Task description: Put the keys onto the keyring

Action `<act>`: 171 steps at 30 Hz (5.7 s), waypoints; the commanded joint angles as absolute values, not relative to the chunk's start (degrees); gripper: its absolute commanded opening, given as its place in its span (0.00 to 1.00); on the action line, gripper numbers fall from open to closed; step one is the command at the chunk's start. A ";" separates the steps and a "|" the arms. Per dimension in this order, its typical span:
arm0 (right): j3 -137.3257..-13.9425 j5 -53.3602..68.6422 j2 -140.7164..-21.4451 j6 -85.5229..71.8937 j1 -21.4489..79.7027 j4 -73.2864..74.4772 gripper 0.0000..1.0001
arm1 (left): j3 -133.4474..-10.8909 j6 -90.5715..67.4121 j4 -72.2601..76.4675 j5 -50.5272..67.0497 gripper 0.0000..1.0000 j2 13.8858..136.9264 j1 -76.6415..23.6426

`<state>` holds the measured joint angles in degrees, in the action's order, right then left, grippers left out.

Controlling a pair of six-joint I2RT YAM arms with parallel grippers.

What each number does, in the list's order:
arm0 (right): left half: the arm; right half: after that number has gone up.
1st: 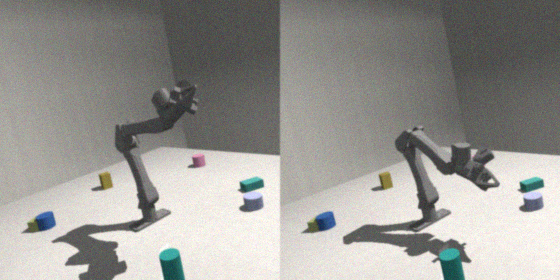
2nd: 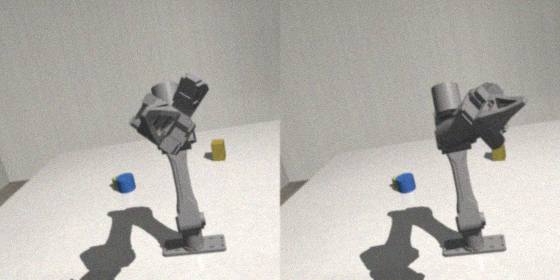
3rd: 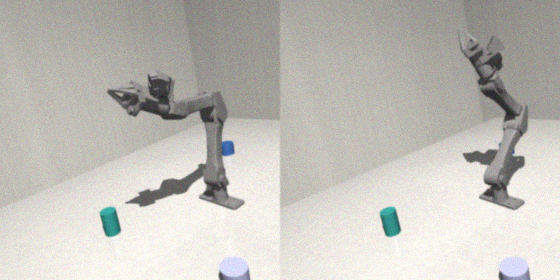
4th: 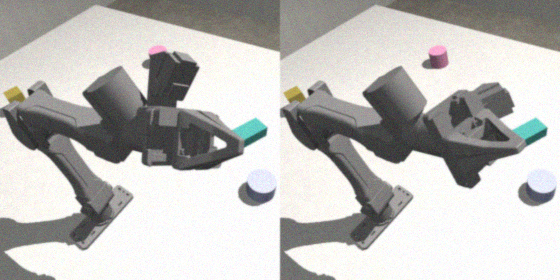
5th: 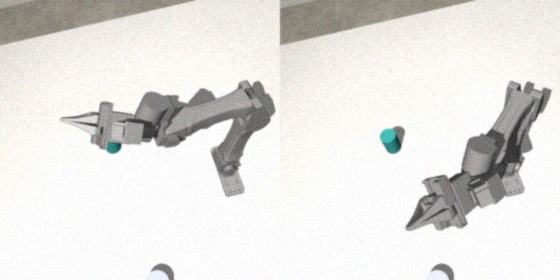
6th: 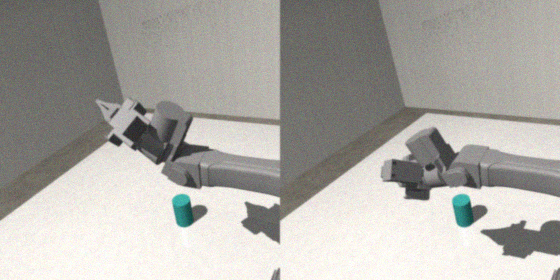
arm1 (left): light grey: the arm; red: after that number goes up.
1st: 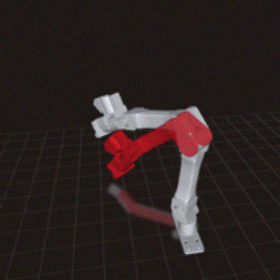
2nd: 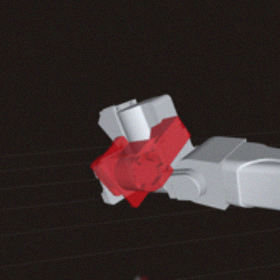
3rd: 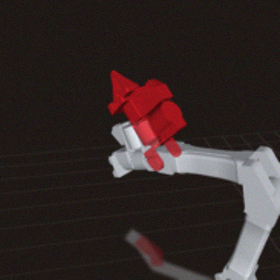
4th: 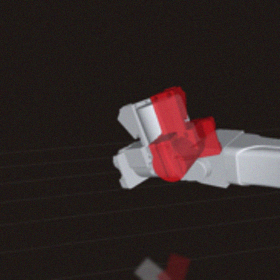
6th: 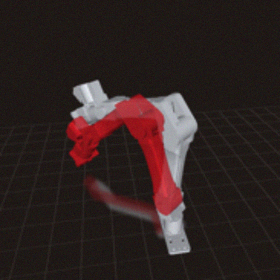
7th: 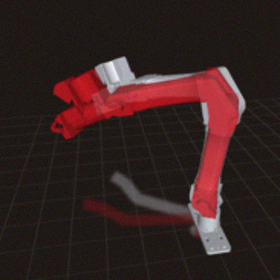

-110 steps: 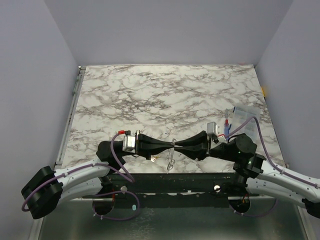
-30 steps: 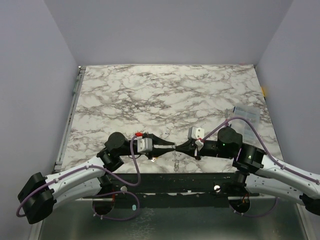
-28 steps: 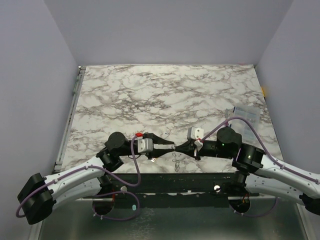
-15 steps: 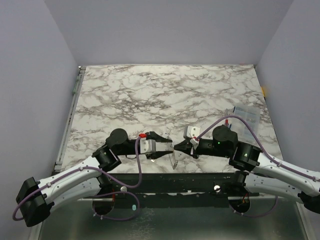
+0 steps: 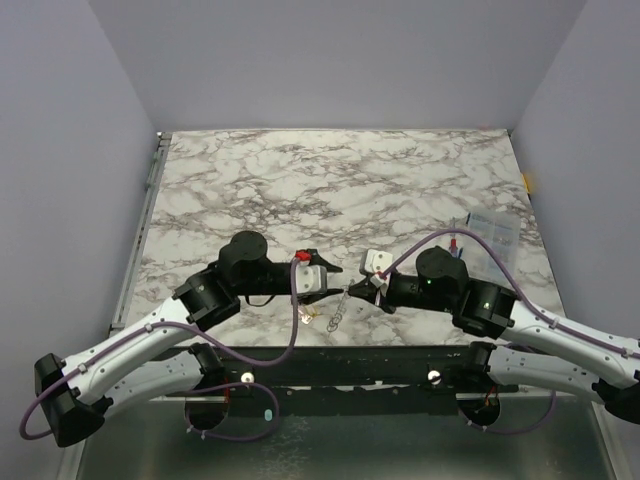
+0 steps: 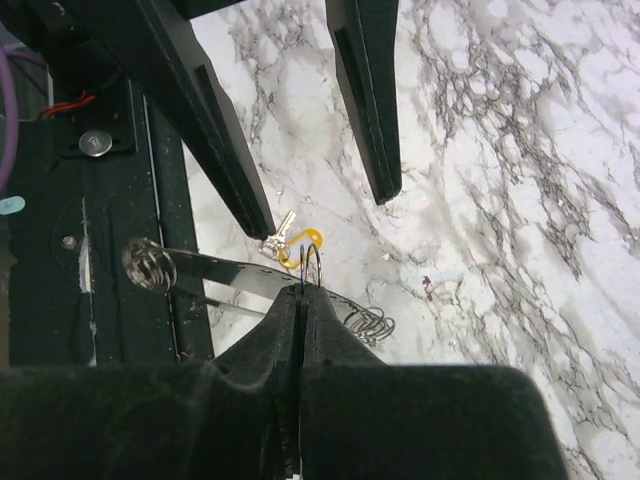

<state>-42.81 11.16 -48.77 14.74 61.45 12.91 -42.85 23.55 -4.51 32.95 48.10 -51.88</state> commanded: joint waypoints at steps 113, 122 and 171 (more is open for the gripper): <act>-47.39 6.23 -46.64 18.54 61.79 17.90 0.01 | -54.65 40.56 -17.90 33.31 0.42 63.35 -53.54; -47.46 6.24 -47.34 18.67 61.79 17.97 0.01 | -55.18 40.02 -17.91 32.91 0.30 63.51 -53.53; -41.59 13.26 -37.22 15.55 61.79 1.88 0.41 | -16.49 -19.22 60.38 19.92 0.00 45.95 -53.19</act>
